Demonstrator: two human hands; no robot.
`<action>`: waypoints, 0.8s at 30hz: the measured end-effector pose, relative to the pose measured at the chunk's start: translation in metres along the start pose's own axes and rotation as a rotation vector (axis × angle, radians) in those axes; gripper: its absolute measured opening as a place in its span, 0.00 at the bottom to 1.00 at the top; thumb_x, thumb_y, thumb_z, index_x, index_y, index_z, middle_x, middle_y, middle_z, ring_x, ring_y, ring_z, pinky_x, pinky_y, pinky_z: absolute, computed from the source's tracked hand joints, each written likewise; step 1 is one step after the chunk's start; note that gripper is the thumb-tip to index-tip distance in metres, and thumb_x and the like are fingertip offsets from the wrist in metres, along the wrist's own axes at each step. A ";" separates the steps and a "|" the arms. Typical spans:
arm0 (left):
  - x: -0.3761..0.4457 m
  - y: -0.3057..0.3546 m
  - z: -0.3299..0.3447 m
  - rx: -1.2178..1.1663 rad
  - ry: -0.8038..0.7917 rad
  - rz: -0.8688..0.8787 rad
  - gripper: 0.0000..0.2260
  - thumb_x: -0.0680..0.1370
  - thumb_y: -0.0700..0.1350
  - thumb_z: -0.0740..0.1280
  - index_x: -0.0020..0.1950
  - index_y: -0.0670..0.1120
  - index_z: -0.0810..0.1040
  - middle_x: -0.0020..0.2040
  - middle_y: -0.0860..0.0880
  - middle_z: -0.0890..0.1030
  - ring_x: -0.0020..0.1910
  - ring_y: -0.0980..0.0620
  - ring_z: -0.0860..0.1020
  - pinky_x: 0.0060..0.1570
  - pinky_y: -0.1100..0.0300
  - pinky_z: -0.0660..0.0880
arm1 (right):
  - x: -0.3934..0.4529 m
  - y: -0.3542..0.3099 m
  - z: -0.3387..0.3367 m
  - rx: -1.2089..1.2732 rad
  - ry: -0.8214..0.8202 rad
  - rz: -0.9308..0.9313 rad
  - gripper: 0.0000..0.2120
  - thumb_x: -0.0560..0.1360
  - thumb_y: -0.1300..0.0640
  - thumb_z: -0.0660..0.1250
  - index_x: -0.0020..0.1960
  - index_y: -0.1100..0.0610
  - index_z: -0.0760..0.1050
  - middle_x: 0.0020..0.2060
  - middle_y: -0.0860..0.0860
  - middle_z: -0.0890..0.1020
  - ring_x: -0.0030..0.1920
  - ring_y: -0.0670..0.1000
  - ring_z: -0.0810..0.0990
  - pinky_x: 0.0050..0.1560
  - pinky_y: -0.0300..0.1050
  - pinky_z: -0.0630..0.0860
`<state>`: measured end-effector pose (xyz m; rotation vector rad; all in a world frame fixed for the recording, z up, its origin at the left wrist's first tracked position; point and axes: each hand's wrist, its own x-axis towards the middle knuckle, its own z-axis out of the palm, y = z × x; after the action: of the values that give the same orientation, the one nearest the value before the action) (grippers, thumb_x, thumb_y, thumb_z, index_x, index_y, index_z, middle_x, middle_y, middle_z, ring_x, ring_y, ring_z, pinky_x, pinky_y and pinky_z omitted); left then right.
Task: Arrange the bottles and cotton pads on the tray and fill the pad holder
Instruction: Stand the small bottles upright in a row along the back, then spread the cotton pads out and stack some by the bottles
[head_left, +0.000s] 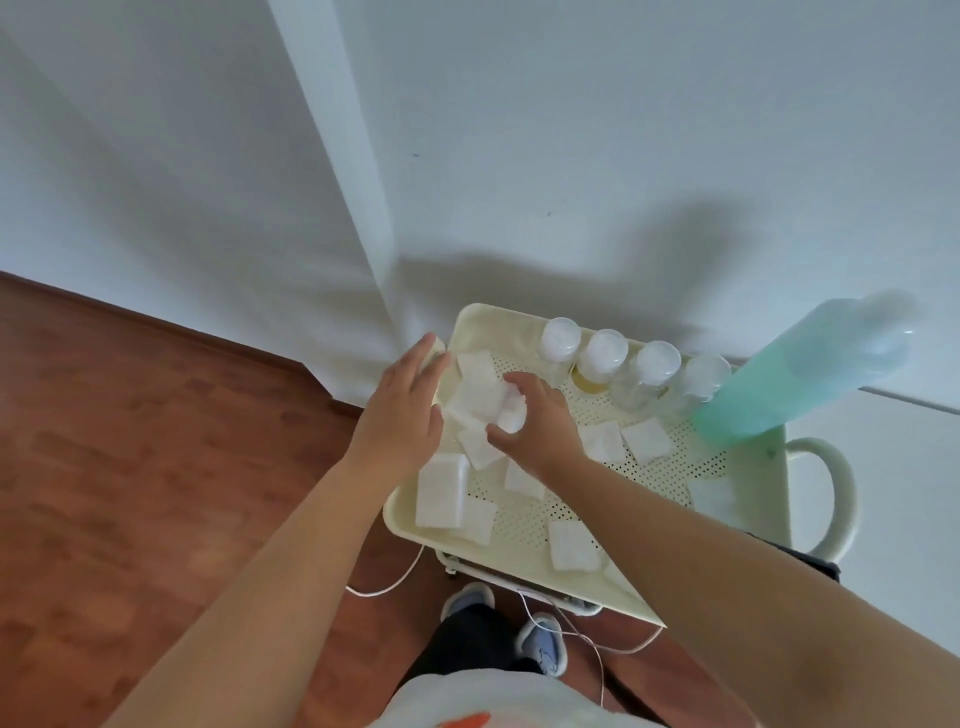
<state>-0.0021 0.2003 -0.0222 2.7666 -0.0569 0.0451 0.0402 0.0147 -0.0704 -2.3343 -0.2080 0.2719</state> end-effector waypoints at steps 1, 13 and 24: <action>0.001 -0.002 0.003 -0.020 0.010 -0.002 0.27 0.78 0.39 0.62 0.77 0.45 0.61 0.80 0.48 0.53 0.75 0.46 0.58 0.70 0.55 0.61 | 0.002 -0.004 -0.005 0.000 0.009 -0.052 0.32 0.65 0.48 0.72 0.67 0.45 0.66 0.59 0.46 0.76 0.60 0.50 0.70 0.54 0.42 0.67; 0.004 -0.004 0.018 -0.007 0.104 -0.012 0.31 0.74 0.38 0.68 0.76 0.42 0.63 0.77 0.44 0.60 0.71 0.43 0.66 0.68 0.52 0.67 | 0.081 -0.040 -0.056 -0.634 -0.026 -0.289 0.32 0.69 0.46 0.69 0.72 0.48 0.65 0.61 0.52 0.74 0.63 0.56 0.68 0.64 0.52 0.63; -0.045 0.021 0.036 0.277 0.002 0.060 0.19 0.72 0.49 0.67 0.63 0.49 0.77 0.71 0.48 0.69 0.71 0.44 0.60 0.69 0.46 0.61 | 0.100 -0.038 -0.033 -0.839 -0.066 -0.134 0.28 0.73 0.51 0.64 0.72 0.48 0.63 0.61 0.50 0.75 0.62 0.56 0.68 0.58 0.54 0.61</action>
<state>-0.0470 0.1693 -0.0503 3.0411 -0.1427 0.0768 0.1429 0.0419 -0.0334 -3.1178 -0.6020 0.2170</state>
